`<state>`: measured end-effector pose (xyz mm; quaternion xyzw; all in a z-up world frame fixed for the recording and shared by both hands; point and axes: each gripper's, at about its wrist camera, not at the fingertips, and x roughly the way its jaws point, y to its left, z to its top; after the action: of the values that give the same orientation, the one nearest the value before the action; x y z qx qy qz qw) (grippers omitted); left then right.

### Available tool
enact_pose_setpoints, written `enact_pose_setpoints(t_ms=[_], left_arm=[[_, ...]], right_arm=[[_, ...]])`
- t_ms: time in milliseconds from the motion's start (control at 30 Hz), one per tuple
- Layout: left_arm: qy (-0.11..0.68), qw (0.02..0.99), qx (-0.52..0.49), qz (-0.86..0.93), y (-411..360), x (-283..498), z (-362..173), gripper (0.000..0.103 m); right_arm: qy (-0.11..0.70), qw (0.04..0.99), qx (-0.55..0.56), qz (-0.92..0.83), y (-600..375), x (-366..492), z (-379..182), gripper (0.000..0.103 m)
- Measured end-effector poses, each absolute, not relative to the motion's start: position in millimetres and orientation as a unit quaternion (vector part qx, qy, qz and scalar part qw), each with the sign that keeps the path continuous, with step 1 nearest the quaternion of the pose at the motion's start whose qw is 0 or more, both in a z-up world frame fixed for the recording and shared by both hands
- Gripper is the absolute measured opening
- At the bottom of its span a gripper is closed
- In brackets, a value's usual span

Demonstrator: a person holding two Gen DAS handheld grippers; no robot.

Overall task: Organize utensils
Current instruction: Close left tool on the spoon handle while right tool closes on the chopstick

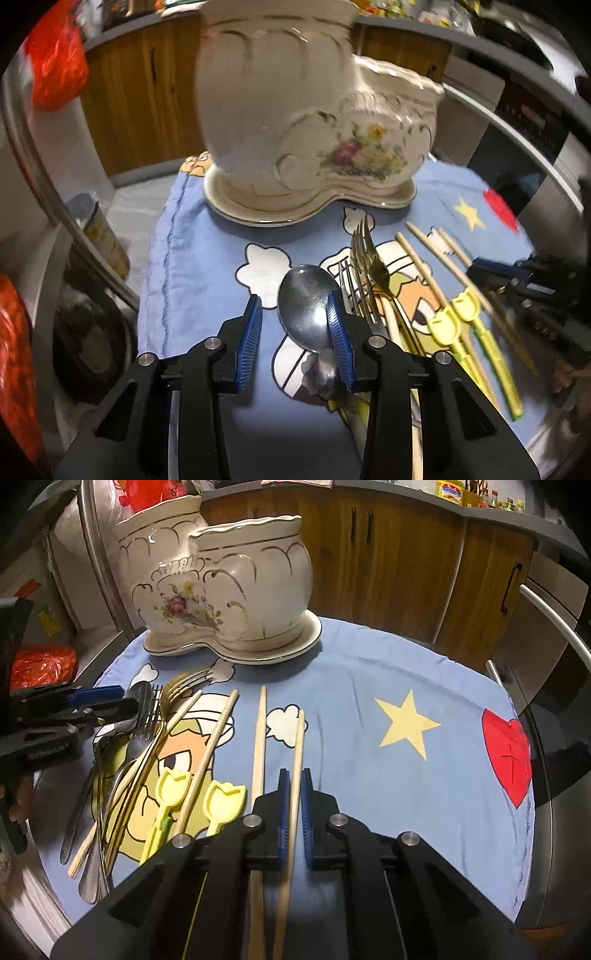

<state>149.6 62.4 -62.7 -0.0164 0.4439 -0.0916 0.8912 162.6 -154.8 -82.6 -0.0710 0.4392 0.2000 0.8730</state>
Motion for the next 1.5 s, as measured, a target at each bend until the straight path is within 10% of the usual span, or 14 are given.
enact_pose_setpoints(t_ms=[1000,1500], left_arm=[[0.462,0.885,0.010,-0.051,32,109,-67,0.033],[0.447,0.890,-0.047,-0.082,59,108,-52,0.004]], right_arm=[[0.401,0.890,-0.041,0.216,-164,153,-59,0.005],[0.389,0.893,-0.035,0.226,-168,145,-52,0.005]])
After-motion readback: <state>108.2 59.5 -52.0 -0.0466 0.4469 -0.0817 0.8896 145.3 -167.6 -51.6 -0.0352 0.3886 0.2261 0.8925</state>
